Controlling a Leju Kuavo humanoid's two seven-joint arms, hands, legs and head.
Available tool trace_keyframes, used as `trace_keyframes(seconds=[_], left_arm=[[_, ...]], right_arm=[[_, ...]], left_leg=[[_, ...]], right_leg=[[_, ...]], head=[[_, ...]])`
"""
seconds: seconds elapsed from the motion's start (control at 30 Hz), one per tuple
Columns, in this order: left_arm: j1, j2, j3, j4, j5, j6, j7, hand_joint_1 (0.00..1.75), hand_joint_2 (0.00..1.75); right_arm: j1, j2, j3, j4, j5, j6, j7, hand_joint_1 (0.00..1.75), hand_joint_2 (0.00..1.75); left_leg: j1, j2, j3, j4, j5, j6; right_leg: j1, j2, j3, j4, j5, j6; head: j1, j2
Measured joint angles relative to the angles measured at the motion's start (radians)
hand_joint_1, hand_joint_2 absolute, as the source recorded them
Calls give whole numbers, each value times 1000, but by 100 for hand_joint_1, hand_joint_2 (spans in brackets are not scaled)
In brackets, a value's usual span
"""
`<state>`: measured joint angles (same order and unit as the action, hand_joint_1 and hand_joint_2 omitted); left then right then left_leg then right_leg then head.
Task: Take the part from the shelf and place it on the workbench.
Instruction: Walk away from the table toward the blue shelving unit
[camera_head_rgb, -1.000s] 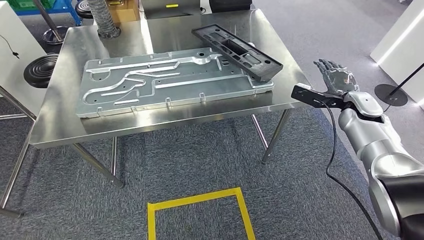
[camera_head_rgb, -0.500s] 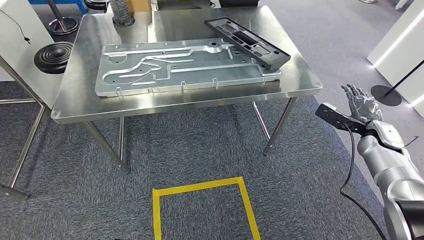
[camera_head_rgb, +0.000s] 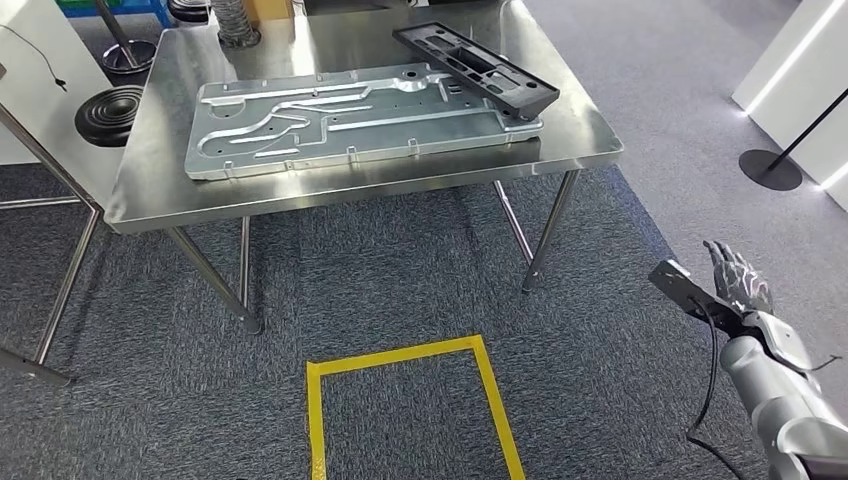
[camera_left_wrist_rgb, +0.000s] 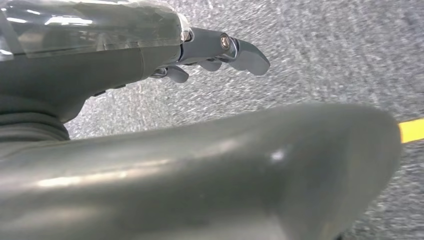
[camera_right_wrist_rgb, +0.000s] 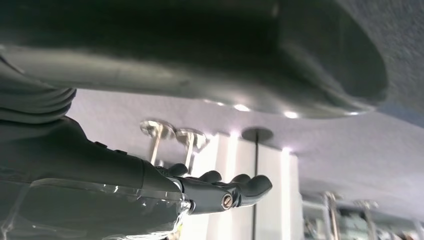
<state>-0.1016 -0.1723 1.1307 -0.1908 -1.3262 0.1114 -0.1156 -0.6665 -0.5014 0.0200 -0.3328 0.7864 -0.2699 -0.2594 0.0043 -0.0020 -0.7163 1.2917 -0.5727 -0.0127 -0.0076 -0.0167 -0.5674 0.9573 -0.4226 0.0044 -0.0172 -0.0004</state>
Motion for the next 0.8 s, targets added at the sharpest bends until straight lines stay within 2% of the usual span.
trace_keyframes(seconds=[0.03,0.07,0.1,0.13,0.17,0.2,0.27,0.3,0.33,0.37,0.43,0.47,0.5,0.53,0.57,0.63,0.67,0.7,0.8], left_arm=[[1,1,0,0,0,0,0,0,0],[1,2,0,0,0,0,0,0,0],[0,2,0,0,0,0,0,0,0],[-1,3,0,0,0,0,0,0,0],[-2,3,0,0,0,0,0,0,0],[-2,3,0,0,1,0,0,0,0],[-1,4,0,0,1,0,0,0,0],[-1,4,0,0,1,0,0,0,0],[-2,4,0,0,2,0,0,0,0],[-2,4,0,0,2,1,0,0,0],[-1,4,0,0,4,2,0,0,0],[0,4,0,0,5,4,0,0,0],[1,4,0,0,5,4,0,0,0],[2,5,1,0,6,6,0,0,0],[2,5,1,0,6,7,0,0,0],[2,5,1,0,6,8,0,0,0],[2,5,1,0,6,9,0,0,0],[1,5,1,0,6,9,0,0,0],[1,4,1,0,4,9,2,0,0]], right_arm=[[14,3,-10,1,-6,0,-3,0,0],[29,7,-23,2,-13,0,-7,0,0],[44,12,-36,3,-21,-1,-11,0,0],[60,18,-52,3,-30,-2,-14,0,0],[75,26,-69,4,-39,-3,-16,0,0],[90,34,-86,5,-45,-5,-17,0,0],[120,52,-116,8,-56,-9,-19,0,0],[136,61,-128,10,-62,-10,-20,0,0],[151,68,-140,11,-68,-10,-21,0,0],[165,76,-153,13,-75,-8,-22,0,0],[193,93,-179,19,-87,-1,-22,0,0],[207,103,-192,22,-93,5,-21,0,0],[221,114,-204,26,-98,11,-21,0,0],[234,125,-216,30,-103,17,-19,0,0],[245,134,-228,33,-108,26,-15,0,0],[260,154,-252,39,-119,38,-5,0,0],[268,164,-263,42,-125,44,1,0,0],[277,175,-275,45,-130,48,6,0,0],[312,209,-304,57,-150,61,16,0,0]], left_leg=[[0,0,17,-5,11,-2],[1,0,54,-52,34,-3],[2,0,105,-126,54,-2],[2,-1,151,-196,67,2],[1,-3,183,-248,73,8],[1,-4,198,-275,72,14],[0,-5,193,-281,78,29],[1,-4,190,-284,83,38],[3,-4,186,-287,91,46],[4,-3,180,-290,99,53],[3,-2,164,-289,111,59],[2,-2,155,-288,117,58],[1,-2,146,-287,123,58],[0,-2,138,-286,128,57],[-1,-2,132,-285,132,55],[-4,-1,126,-283,139,49],[-5,-1,125,-283,142,45],[-5,0,124,-283,145,40],[-2,1,120,-283,152,21]], right_leg=[[0,0,-10,4,5,2],[-1,0,-19,10,8,4],[-2,0,-28,18,10,7],[-1,1,-36,26,12,10],[0,1,-42,33,14,15],[1,1,-47,38,16,20],[2,2,-50,40,24,33],[1,3,-53,44,20,39],[-1,4,-62,61,4,44],[-3,6,-77,98,-26,49],[-7,8,-124,224,-108,59],[-8,8,-143,284,-137,62],[-9,8,-148,316,-150,63],[-9,8,-133,310,-145,62],[-9,8,-97,262,-124,59],[-6,7,-1,114,-81,47],[-2,7,31,59,-69,40],[2,7,47,29,-65,33],[7,5,44,16,-52,14]], head=[[0,0],[0,0],[0,0],[0,0],[0,0],[0,0],[0,0],[0,0],[0,0],[0,0],[0,0],[0,0],[0,0],[0,0],[0,0],[0,0],[0,0],[0,0],[0,0]])
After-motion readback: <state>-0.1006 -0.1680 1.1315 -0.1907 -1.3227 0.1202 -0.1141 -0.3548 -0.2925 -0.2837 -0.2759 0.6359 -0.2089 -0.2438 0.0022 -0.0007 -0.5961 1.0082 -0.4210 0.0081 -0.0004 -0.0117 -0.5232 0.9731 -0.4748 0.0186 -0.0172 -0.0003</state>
